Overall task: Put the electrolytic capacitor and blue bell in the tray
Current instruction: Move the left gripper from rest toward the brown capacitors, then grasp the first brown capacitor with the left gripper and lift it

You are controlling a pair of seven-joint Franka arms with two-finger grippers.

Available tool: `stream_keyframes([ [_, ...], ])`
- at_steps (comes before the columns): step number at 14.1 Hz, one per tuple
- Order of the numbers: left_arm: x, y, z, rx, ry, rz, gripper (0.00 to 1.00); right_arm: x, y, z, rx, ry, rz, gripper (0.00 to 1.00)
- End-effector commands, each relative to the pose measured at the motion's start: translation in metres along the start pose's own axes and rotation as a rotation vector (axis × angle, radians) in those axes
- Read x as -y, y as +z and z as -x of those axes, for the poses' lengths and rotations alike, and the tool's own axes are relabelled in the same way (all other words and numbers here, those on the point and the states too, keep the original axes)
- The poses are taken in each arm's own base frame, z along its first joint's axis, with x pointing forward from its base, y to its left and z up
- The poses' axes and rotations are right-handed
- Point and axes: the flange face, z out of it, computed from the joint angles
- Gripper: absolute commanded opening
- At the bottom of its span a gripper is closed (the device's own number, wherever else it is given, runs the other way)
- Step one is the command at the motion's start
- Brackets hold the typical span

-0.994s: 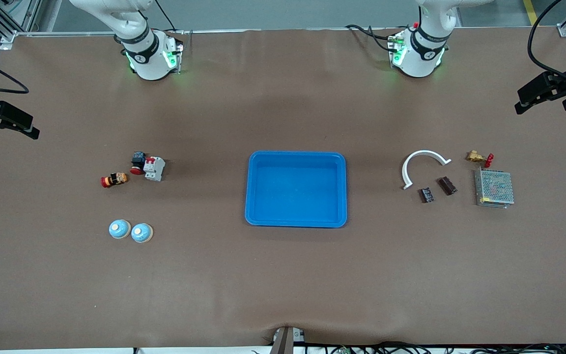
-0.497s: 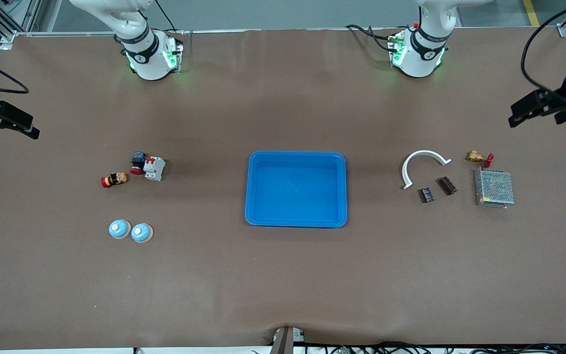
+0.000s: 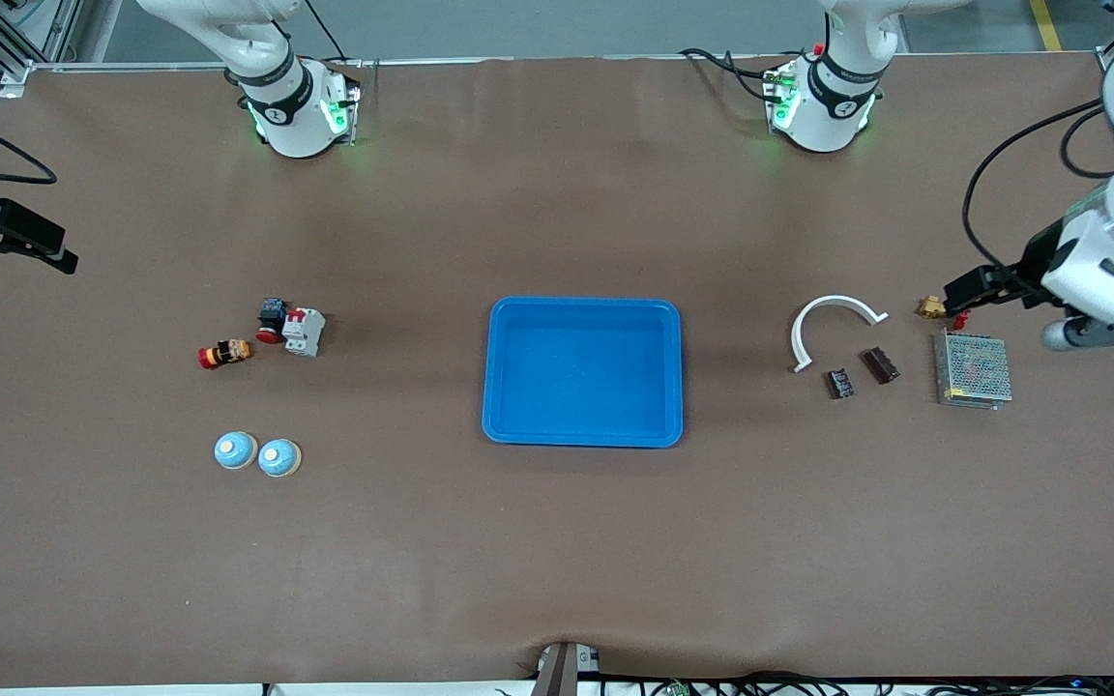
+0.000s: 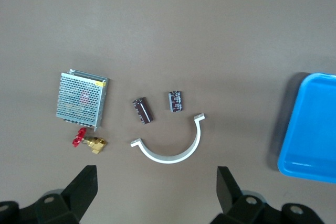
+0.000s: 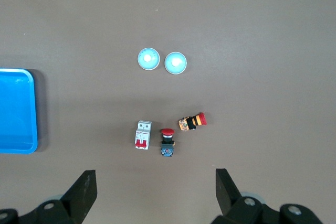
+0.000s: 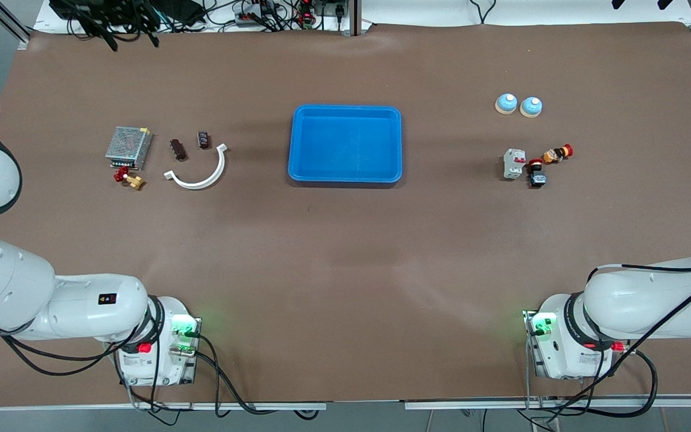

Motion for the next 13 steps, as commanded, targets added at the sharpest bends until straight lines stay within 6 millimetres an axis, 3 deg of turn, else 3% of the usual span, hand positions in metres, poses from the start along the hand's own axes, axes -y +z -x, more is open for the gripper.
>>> stream_keyframes([
  [1,-0.002,0.04,0.01,-0.02,-0.028,0.018,1.0,0.0,-0.003,0.002,-0.003,0.012,0.006,1.0],
  [8,-0.018,0.162,0.017,-0.074,-0.099,0.039,1.0,0.001,-0.003,0.002,-0.003,0.014,0.006,1.0],
  [12,-0.028,0.214,0.013,-0.045,-0.162,0.041,1.0,0.001,-0.003,0.002,-0.004,0.012,0.006,1.0],
  [13,-0.029,0.223,0.012,-0.042,-0.175,0.042,0.94,0.001,-0.003,0.002,-0.003,0.014,0.006,1.0],
])
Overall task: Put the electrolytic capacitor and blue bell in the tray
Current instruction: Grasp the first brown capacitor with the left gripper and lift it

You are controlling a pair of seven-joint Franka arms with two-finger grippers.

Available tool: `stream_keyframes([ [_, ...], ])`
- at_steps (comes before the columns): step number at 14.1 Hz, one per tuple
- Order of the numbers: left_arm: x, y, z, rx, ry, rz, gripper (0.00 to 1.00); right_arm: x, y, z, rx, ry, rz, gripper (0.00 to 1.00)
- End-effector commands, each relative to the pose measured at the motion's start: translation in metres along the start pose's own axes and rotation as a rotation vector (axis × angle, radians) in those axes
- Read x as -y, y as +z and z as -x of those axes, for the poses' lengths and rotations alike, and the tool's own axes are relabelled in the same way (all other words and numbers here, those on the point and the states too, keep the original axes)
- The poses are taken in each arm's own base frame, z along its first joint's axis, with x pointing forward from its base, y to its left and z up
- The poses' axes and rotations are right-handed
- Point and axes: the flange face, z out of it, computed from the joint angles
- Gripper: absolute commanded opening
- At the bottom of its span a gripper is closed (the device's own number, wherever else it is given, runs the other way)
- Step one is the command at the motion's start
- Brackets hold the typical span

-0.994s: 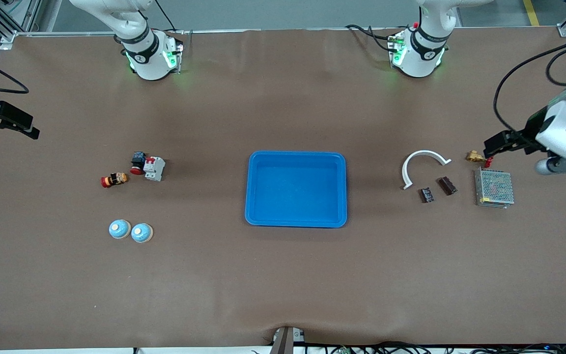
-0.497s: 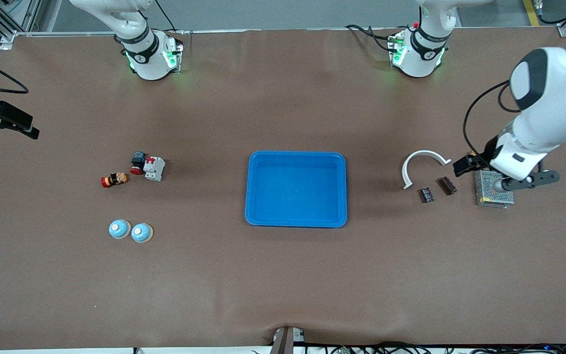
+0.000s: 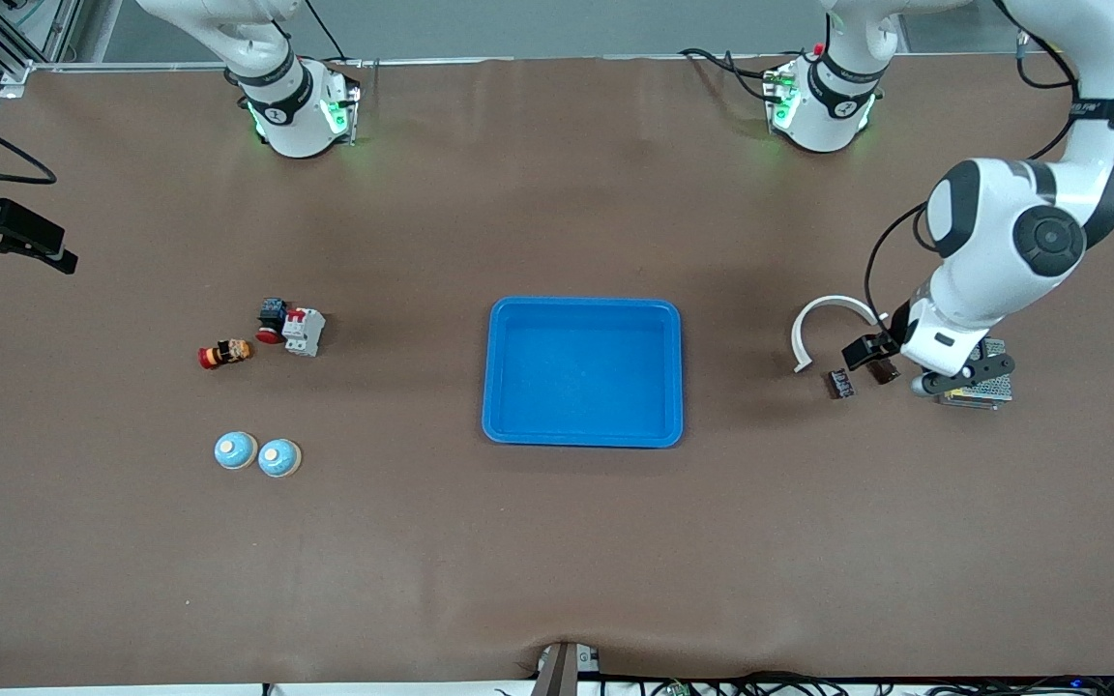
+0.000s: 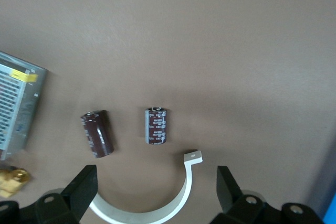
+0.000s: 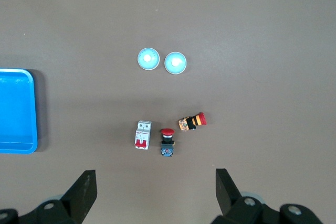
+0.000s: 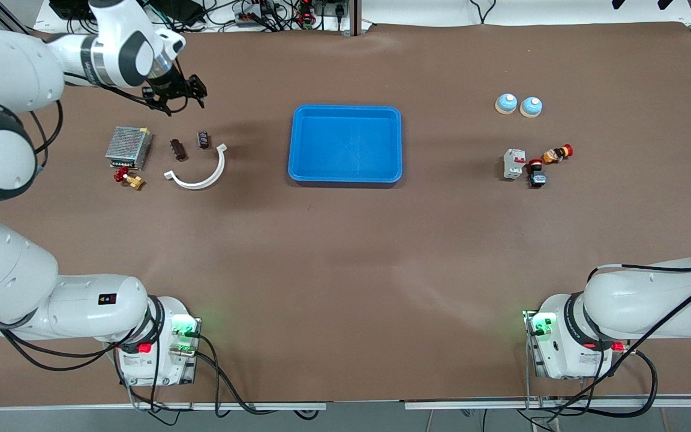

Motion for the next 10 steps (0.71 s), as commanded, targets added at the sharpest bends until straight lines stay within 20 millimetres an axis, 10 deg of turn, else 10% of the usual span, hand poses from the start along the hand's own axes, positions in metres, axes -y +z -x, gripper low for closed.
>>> stream_keyframes([
  [1,-0.004,0.022,0.0,0.003,-0.035,0.006,0.89,0.001,-0.003,0.002,-0.003,0.015,0.006,1.0],
  [10,0.009,0.095,0.011,-0.016,-0.09,0.027,0.68,0.002,-0.003,0.002,-0.003,0.012,0.005,1.0],
])
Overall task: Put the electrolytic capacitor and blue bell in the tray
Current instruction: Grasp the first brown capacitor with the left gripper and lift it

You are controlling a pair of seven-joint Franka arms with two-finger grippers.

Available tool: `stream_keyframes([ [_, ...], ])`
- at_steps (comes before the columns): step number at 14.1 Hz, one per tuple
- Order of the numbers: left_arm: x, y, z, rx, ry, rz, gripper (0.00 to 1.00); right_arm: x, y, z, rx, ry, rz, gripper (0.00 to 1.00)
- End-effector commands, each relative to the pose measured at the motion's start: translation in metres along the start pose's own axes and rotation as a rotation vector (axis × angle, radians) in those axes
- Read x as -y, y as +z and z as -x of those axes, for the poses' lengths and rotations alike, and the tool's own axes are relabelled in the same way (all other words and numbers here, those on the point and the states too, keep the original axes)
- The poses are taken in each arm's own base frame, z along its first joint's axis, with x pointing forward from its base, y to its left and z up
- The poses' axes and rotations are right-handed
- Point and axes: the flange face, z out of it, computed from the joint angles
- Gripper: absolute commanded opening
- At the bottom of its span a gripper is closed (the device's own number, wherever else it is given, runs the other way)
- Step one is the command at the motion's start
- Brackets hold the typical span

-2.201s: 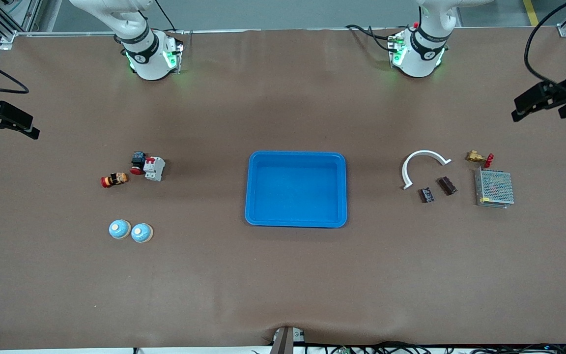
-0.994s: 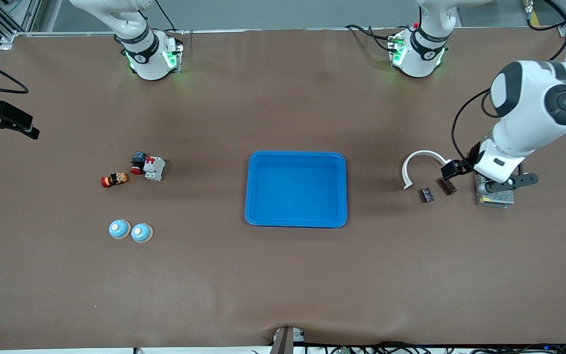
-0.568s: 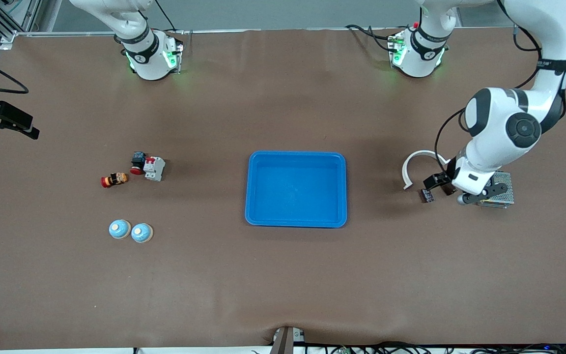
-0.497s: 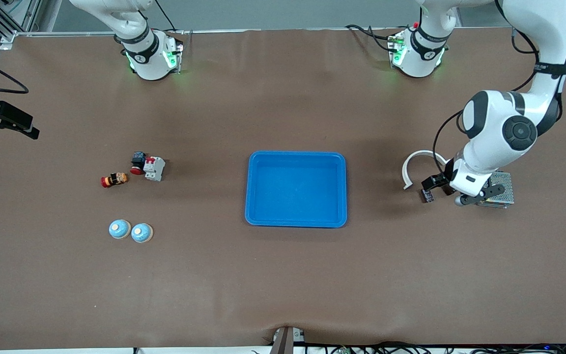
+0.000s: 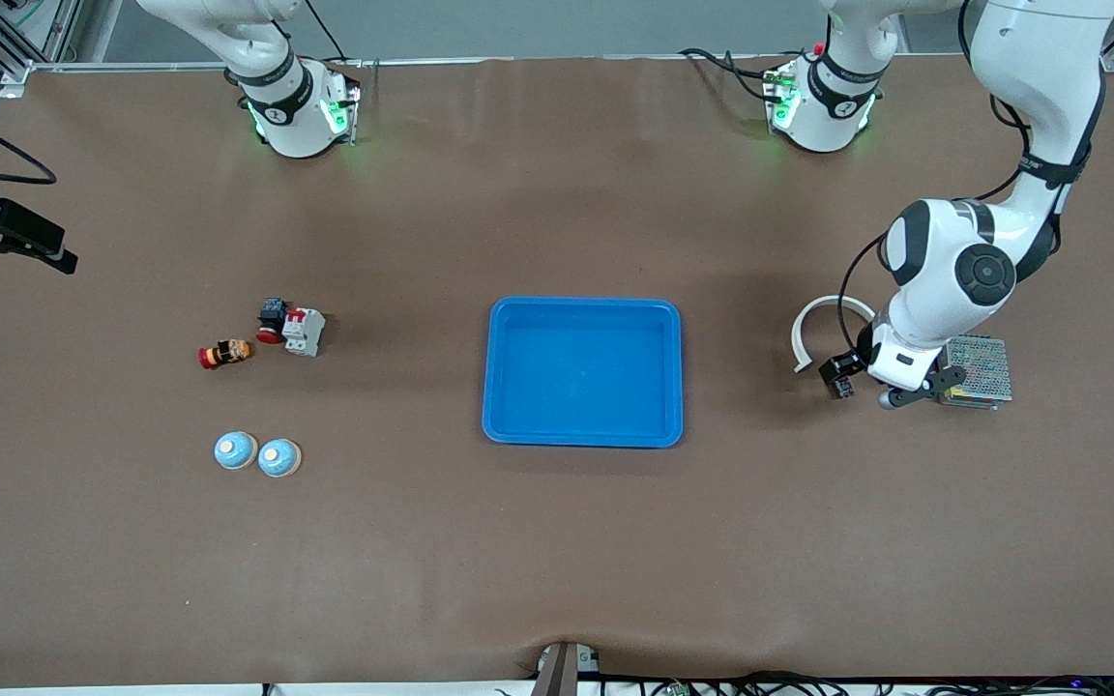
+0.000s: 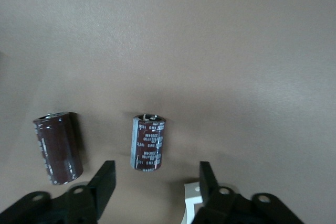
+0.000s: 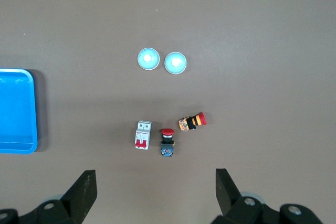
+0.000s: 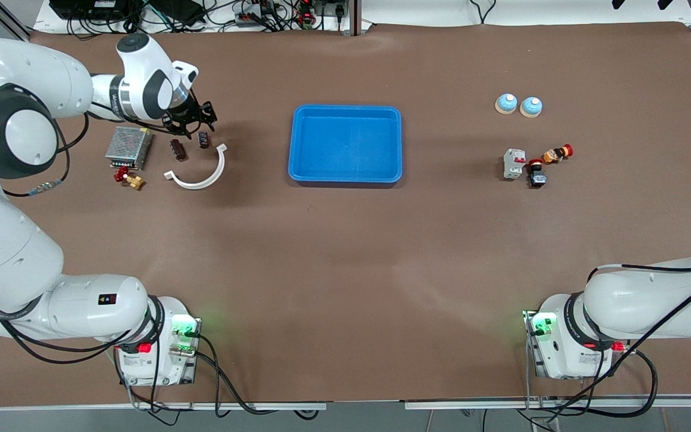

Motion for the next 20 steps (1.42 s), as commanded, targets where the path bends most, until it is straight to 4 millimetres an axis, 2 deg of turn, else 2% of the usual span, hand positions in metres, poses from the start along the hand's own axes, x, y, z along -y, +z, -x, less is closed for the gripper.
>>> stream_keyframes([
  [1,0.003,0.009,0.001,-0.003,-0.012,-0.002,0.66,0.001,-0.003,0.002,-0.005,0.013,0.006,1.0],
  [4,0.012,0.016,-0.004,-0.014,-0.004,-0.017,0.63,0.001,-0.003,0.002,-0.005,0.013,0.006,1.0],
  [8,0.013,0.029,-0.002,-0.007,-0.009,-0.015,0.6,0.002,-0.003,0.002,-0.002,0.01,0.004,1.0],
  [13,0.013,0.037,-0.002,0.002,-0.009,-0.017,0.37,0.008,0.006,-0.002,0.011,-0.001,0.007,1.0],
  [16,0.012,0.036,-0.004,-0.002,-0.009,-0.015,0.04,0.005,0.005,-0.001,0.014,-0.004,0.008,1.0],
  [17,0.012,0.034,-0.005,-0.005,-0.008,-0.015,0.0,0.009,0.006,-0.002,0.015,-0.01,0.008,1.0],
  [20,0.008,0.015,-0.011,-0.032,-0.007,-0.008,0.0,0.01,0.008,-0.002,0.016,-0.008,0.01,1.0],
])
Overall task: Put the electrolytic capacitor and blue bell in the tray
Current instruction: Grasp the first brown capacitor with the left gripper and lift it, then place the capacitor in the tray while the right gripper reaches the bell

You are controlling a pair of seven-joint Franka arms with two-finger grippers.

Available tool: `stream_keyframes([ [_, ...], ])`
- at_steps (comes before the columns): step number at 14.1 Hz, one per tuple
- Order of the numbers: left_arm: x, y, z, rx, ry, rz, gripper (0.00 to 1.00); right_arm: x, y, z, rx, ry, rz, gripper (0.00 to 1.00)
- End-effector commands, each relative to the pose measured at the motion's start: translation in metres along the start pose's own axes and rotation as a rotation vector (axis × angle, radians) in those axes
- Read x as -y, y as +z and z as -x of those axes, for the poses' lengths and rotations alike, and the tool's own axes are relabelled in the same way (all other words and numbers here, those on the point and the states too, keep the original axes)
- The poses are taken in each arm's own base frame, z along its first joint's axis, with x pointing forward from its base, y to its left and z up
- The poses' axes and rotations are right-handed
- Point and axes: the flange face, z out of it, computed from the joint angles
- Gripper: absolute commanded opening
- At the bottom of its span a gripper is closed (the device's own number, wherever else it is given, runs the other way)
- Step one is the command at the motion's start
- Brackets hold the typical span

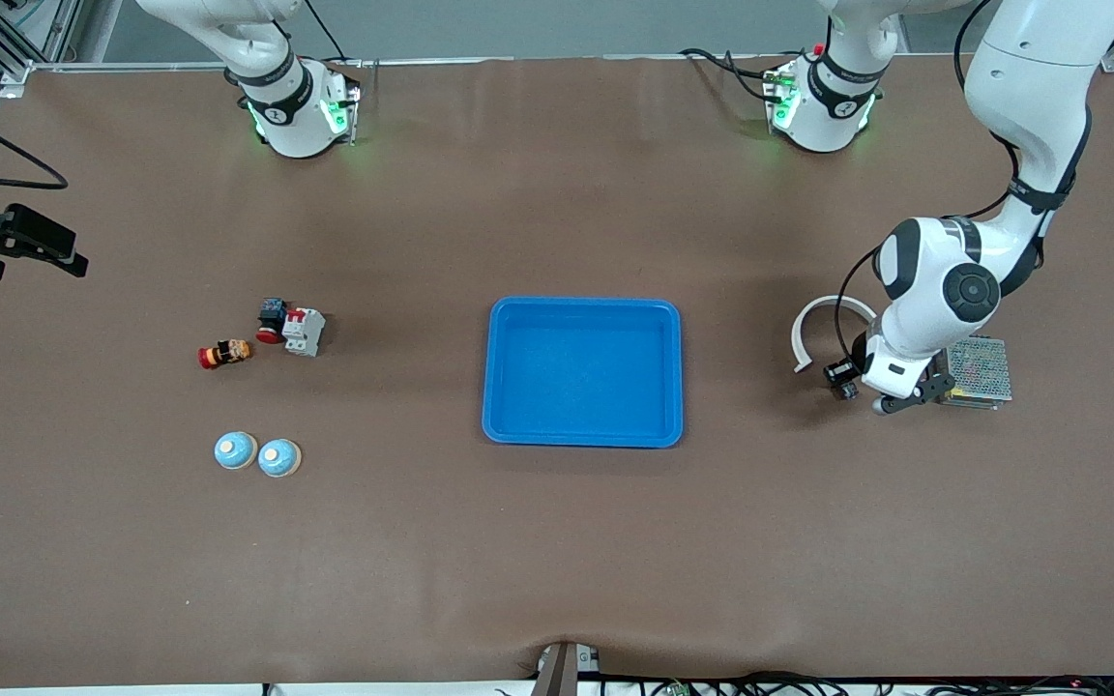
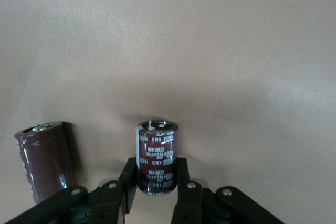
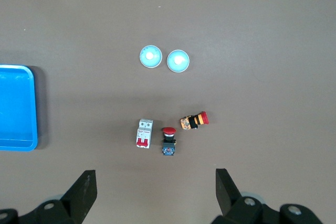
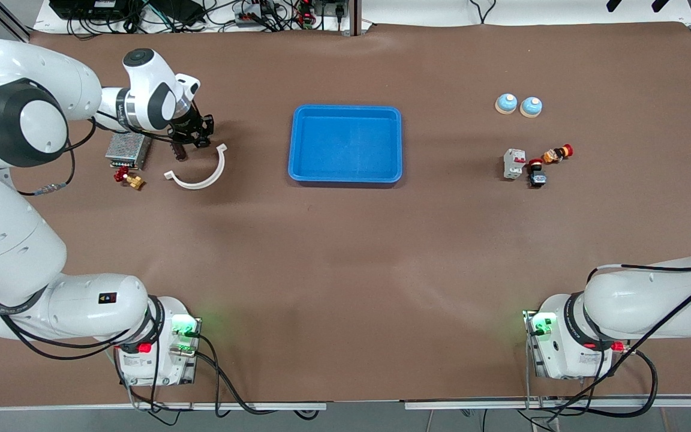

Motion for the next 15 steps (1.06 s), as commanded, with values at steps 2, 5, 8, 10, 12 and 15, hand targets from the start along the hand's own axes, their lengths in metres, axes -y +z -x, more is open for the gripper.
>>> stream_keyframes([
  [2,-0.009,-0.033,-0.009,-0.033,-0.002,-0.006,0.0,0.006,0.004,-0.001,0.007,0.001,0.018,1.0],
  [5,-0.034,-0.06,-0.013,-0.012,-0.015,-0.019,0.0,0.011,0.009,-0.001,0.035,-0.016,0.016,1.0],
  [8,-0.089,-0.087,0.004,-0.005,-0.07,-0.011,0.0,0.023,0.015,-0.007,0.037,-0.04,0.017,1.0],
  [10,-0.149,-0.103,0.032,0.015,-0.123,-0.001,0.0,0.019,0.033,-0.021,0.039,-0.032,0.016,1.0],
  [12,-0.194,-0.109,0.053,0.022,-0.192,-0.001,0.0,0.022,0.053,-0.041,-0.001,-0.042,0.018,1.0],
  [15,-0.237,-0.096,0.081,0.039,-0.247,-0.006,0.0,0.039,0.088,-0.064,0.001,-0.074,0.033,1.0],
])
